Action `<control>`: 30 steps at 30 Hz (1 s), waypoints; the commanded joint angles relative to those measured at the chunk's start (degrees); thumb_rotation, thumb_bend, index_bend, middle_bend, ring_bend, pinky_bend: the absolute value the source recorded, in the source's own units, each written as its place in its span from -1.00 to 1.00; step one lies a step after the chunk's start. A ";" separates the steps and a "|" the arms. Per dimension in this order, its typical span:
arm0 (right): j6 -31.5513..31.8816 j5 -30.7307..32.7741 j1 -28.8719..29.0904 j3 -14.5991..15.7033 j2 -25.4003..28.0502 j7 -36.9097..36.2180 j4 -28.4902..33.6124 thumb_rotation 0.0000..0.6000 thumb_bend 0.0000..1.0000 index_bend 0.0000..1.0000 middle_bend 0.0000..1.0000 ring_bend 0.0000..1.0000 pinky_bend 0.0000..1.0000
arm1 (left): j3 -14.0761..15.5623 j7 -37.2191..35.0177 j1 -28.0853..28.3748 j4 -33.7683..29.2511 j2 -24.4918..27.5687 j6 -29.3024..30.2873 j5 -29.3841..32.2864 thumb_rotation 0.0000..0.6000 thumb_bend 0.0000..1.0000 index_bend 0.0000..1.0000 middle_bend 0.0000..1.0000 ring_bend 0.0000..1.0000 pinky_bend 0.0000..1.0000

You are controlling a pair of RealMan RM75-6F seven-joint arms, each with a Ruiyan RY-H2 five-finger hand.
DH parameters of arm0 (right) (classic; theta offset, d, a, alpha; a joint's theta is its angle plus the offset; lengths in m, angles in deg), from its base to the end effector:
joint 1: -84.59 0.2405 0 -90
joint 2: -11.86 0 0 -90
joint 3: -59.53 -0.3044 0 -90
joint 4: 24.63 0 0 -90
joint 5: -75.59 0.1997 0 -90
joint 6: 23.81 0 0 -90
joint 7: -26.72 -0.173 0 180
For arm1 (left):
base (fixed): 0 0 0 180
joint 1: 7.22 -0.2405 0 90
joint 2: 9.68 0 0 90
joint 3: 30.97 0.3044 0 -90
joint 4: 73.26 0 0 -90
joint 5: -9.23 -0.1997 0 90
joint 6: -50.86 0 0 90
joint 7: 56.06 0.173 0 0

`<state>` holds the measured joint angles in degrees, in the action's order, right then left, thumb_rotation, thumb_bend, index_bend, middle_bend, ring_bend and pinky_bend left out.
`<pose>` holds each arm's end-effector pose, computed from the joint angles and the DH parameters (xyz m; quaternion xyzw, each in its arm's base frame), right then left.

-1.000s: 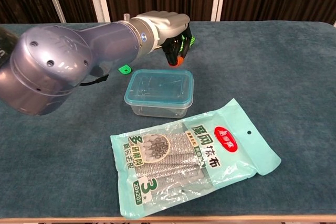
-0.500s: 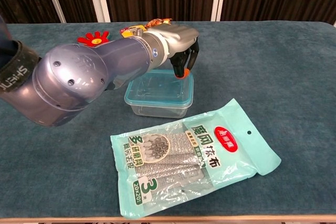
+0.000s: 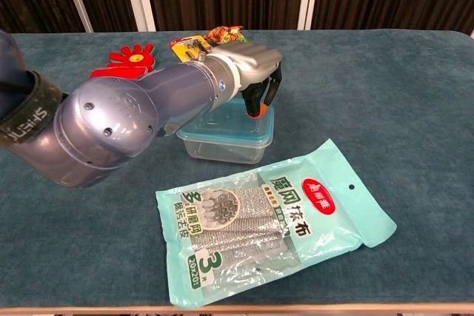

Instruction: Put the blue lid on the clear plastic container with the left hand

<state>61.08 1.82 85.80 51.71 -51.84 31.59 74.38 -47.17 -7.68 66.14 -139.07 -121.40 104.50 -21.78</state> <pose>-0.3678 -0.2017 0.2063 0.4988 -0.4399 0.3620 0.6532 0.0047 0.4459 -0.1420 -0.7989 -0.2906 -0.3024 0.4311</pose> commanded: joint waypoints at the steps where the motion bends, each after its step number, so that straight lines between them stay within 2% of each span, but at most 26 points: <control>1: 0.00 -0.01 -0.01 0.00 0.02 -0.03 0.00 1.00 -0.30 -1.00 -1.00 -1.00 -1.00 | 0.19 0.15 -0.09 0.51 -0.37 -0.18 -0.11 1.00 0.01 0.22 0.14 -0.59 -0.84; 19: -0.05 0.02 -0.02 0.00 0.15 -0.10 0.10 1.00 -0.30 -1.00 -1.00 -1.00 -1.00 | 0.20 1.63 -0.79 3.57 -2.52 -2.02 0.78 1.00 0.01 0.22 0.14 -0.59 -0.84; 25: 0.07 -0.13 -0.04 0.07 0.13 0.08 0.16 1.00 -0.30 -1.00 -1.00 -1.00 -1.00 | -0.60 2.50 -1.03 -0.09 -1.00 -0.34 0.62 1.00 0.01 0.22 0.14 -0.59 -0.85; 30: 0.19 -0.25 -0.03 0.05 0.11 0.19 0.26 1.00 -0.30 -1.00 -1.00 -1.00 -1.00 | -1.52 1.99 -1.72 -5.61 1.72 3.58 -2.51 1.00 0.00 0.22 0.13 -0.60 -0.85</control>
<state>61.27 1.57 85.77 51.76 -51.72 31.79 74.65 -48.22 -5.48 64.81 -142.76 -120.92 106.42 -22.84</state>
